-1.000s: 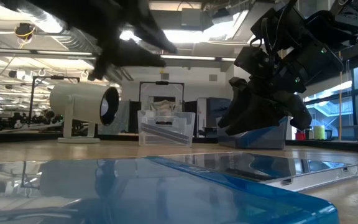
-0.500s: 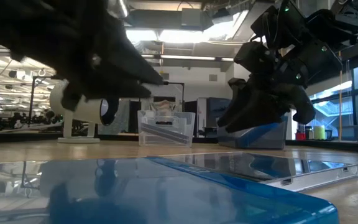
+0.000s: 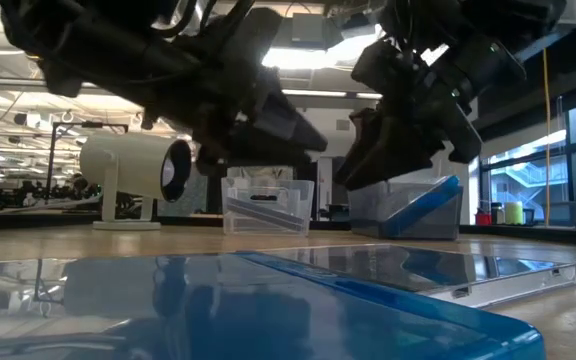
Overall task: Pick & place jewel cases by type
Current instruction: Put the black cd case into the white bin
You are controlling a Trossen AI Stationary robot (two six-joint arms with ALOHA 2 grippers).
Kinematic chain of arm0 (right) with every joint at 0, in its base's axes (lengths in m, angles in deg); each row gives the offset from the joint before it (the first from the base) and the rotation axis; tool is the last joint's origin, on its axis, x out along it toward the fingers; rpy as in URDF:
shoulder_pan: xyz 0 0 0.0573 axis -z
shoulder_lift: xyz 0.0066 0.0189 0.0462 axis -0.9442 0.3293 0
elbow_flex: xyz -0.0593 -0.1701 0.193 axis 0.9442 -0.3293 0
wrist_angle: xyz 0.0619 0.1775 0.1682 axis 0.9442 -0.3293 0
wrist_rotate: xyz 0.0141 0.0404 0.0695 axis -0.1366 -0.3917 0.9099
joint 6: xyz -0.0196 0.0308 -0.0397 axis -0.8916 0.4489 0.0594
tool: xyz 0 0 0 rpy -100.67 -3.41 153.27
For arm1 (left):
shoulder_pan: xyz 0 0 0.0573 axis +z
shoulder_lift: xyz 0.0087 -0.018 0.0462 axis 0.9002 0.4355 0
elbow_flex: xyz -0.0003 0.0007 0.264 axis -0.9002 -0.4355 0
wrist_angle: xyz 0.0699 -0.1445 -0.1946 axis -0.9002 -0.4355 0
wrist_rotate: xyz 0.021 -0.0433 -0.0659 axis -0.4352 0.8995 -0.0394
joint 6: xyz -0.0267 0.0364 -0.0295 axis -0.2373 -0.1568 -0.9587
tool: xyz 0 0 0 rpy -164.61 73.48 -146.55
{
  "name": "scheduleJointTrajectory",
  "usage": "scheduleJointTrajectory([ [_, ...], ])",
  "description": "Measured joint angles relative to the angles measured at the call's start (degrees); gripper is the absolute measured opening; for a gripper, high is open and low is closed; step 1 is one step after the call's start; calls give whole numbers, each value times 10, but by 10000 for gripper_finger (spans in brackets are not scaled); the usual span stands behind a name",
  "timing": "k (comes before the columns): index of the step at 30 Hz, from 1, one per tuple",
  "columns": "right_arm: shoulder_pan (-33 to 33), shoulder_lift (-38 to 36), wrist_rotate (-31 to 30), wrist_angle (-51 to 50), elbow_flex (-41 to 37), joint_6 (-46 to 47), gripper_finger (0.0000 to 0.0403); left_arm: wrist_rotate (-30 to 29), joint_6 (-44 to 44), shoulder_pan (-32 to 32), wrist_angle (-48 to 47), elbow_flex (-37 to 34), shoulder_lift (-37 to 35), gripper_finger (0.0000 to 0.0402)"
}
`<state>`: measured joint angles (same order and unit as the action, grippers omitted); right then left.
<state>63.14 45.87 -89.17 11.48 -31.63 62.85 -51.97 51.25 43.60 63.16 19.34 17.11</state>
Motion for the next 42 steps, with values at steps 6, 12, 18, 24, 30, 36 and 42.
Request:
scheduleJointTrajectory([
  [6, -2, 0, 6, -106, 51, -30, 168, 49, 20, 8, 25, 0, 0, 141],
  [12, -39, 0, 44, -181, 58, 11, 168, 75, 68, 12, 30, 0, 0, 141],
  [18, -110, 0, -34, -239, 58, 116, 168, 137, 60, 12, 13, 0, 0, 141],
  [24, -175, 0, -47, -240, 58, 238, 168, 163, 116, 3, 5, 0, 0, 141],
  [30, -226, 1, -91, -240, 58, 356, 168, 191, 180, -15, -38, 0, 0, 141],
  [36, -265, 1, -95, -240, 58, 420, 168, 190, 180, -38, -122, 0, 0, 141],
  [42, -293, 10, -123, -209, 58, 431, 168, 188, 180, -50, -145, 0, 0, 141],
])
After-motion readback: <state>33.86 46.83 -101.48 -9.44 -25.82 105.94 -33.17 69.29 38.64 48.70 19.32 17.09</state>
